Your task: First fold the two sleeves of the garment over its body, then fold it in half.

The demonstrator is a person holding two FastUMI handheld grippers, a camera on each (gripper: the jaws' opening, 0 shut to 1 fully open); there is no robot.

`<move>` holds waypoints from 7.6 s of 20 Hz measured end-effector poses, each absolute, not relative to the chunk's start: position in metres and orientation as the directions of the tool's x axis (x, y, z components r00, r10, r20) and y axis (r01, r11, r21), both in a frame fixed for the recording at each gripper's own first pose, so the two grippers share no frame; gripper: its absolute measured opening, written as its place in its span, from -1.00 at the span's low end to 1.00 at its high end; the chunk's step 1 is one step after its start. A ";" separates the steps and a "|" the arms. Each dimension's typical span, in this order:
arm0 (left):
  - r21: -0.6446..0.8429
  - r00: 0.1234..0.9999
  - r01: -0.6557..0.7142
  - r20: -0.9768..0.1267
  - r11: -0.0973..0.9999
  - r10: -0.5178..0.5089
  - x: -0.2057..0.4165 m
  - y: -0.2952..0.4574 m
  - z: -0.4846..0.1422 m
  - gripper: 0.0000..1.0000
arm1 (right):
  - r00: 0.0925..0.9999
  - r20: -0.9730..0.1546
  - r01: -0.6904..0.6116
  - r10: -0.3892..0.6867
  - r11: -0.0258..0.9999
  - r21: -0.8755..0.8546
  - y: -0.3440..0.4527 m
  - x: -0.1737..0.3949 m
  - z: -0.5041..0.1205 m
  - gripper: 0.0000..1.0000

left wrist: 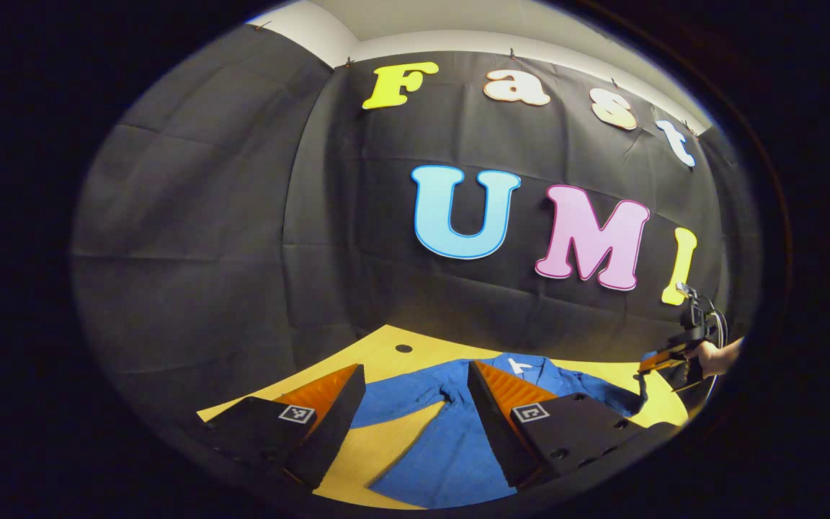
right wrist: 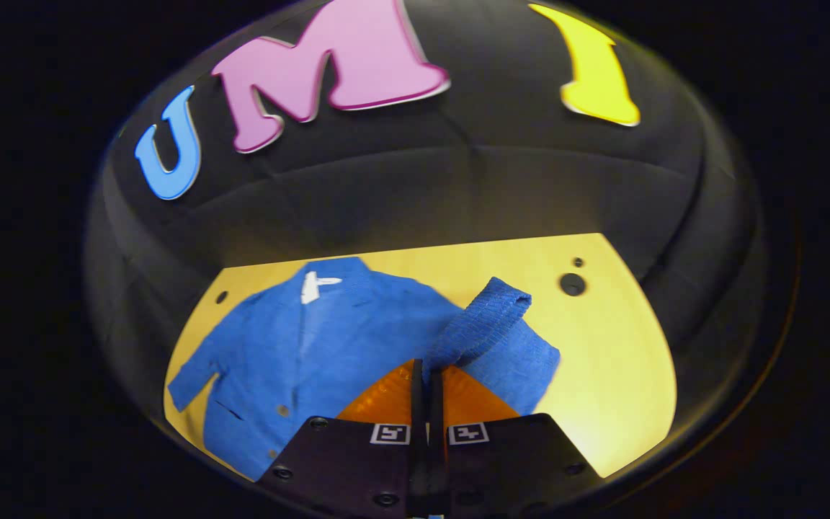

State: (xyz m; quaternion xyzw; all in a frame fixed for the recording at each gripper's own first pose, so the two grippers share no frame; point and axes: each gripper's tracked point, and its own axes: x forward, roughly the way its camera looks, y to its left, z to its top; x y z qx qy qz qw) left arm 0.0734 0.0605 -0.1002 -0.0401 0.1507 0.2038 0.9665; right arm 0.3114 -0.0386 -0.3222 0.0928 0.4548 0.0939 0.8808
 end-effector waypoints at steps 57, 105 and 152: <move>-0.070 0.520 -0.427 -0.834 0.901 0.182 0.163 0.176 -0.270 -1.00 | 0.640 -0.757 -0.147 0.131 0.988 0.047 -0.067 0.018 -0.209 0.96; 0.054 0.266 -0.060 -0.962 0.997 0.069 -0.028 0.041 -0.317 -0.75 | 0.201 -0.975 -0.075 0.098 0.994 0.085 -0.053 -0.023 -0.385 0.34; 0.095 0.882 -0.009 -0.468 0.995 0.053 0.370 0.035 -0.171 0.72 | 0.842 -0.525 -0.133 0.124 0.991 0.021 0.004 0.425 -0.290 0.98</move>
